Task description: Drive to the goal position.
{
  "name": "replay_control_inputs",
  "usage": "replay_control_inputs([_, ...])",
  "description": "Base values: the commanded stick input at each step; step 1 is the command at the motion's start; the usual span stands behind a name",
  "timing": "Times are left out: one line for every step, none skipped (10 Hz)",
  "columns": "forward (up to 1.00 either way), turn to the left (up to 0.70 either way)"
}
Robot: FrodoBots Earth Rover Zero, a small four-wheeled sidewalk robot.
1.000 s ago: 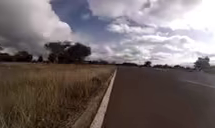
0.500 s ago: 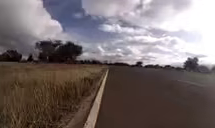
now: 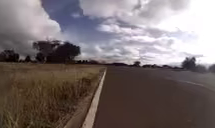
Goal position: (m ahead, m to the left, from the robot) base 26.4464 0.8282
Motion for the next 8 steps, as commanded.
replay_control_inputs([0.84, -0.16])
replay_control_inputs([0.85, -0.29])
replay_control_inputs([0.85, -0.30])
replay_control_inputs([0.85, -0.30])
replay_control_inputs([0.84, 0.00])
replay_control_inputs([0.85, 0.00])
replay_control_inputs([0.84, -0.29])
replay_control_inputs([0.84, -0.29])
